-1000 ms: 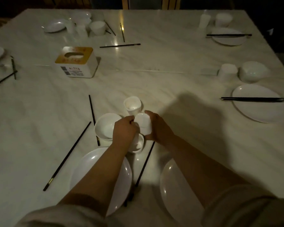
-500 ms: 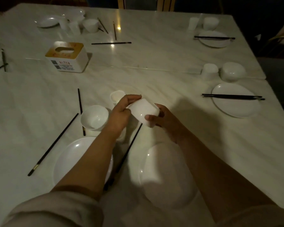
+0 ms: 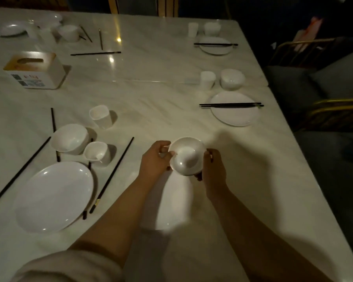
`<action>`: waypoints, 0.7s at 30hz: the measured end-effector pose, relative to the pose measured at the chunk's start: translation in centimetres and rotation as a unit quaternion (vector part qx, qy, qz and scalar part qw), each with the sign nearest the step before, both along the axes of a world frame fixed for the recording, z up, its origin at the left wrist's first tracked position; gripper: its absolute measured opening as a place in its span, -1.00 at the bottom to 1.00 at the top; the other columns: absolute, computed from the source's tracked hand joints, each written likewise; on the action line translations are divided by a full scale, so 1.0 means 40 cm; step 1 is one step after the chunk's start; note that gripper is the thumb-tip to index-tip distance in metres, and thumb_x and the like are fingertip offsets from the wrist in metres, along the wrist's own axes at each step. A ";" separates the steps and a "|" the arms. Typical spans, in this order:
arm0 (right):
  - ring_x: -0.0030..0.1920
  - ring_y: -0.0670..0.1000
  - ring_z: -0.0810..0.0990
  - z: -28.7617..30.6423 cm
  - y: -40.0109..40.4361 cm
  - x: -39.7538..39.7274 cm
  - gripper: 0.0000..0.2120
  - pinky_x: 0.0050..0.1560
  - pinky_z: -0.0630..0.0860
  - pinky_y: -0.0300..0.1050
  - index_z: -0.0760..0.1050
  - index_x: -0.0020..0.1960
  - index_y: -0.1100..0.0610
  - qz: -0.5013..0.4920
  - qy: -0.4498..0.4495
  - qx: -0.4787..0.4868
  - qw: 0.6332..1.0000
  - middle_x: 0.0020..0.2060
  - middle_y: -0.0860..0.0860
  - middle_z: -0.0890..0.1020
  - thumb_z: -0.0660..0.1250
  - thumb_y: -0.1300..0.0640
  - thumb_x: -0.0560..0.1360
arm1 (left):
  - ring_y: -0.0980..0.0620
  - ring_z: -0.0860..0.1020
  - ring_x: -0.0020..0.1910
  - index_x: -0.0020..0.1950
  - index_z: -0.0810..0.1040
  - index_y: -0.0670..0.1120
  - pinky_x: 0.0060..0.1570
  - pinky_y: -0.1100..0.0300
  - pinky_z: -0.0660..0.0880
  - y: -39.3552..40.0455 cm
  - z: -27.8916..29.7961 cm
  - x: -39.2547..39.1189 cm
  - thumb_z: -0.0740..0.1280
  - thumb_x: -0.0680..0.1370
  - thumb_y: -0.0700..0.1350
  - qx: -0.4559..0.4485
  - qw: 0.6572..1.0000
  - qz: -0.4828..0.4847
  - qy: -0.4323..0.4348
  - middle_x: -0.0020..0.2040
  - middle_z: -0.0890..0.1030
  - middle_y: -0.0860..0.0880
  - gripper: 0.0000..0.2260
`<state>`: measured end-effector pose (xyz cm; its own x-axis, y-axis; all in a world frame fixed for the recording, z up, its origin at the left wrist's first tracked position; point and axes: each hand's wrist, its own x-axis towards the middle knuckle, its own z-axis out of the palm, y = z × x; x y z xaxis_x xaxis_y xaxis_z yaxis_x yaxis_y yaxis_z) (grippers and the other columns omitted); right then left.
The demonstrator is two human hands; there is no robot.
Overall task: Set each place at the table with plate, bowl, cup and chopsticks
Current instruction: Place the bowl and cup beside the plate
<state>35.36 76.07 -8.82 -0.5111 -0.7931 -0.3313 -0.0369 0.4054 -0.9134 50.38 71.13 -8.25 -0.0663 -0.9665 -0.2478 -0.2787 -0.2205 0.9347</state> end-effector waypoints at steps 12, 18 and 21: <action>-0.31 0.14 0.56 -0.081 0.100 -0.091 -0.79 -0.61 0.37 -0.30 0.50 0.04 0.04 -0.082 0.051 0.072 0.993 -0.14 0.16 0.59 0.12 0.01 0.60 | -0.10 0.66 -0.09 0.10 0.57 -0.11 -0.04 0.05 0.63 0.092 -0.058 -0.101 0.31 0.57 -0.15 0.080 0.995 -0.058 0.012 -0.06 0.66 -0.11 -0.86; -0.30 0.15 0.59 -0.103 0.115 -0.091 -0.77 -0.38 0.48 -0.14 0.52 0.02 0.03 -0.097 0.064 0.080 0.990 -0.17 0.11 0.60 0.11 0.01 0.59 | -0.05 0.66 -0.07 0.23 0.57 -0.08 -0.01 0.11 0.62 0.104 -0.068 -0.094 0.26 0.60 -0.11 0.058 0.994 -0.091 -0.035 -0.01 0.67 -0.10 -0.77; -0.23 0.15 0.61 -0.115 0.120 -0.089 -0.73 -0.23 0.56 -0.06 0.55 0.07 0.08 -0.079 0.084 0.078 0.990 -0.15 0.14 0.63 0.11 0.02 0.59 | -0.03 0.61 0.06 0.30 0.54 0.03 0.16 0.10 0.53 0.105 -0.074 -0.088 0.22 0.61 -0.09 0.003 0.981 -0.145 -0.131 0.08 0.65 -0.03 -0.72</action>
<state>31.81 80.87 -13.42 -0.6836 -0.6445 -0.3426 -0.1081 0.5536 -0.8258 46.87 75.35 -11.21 -0.2706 -0.9149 -0.2994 -0.5605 -0.1031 0.8217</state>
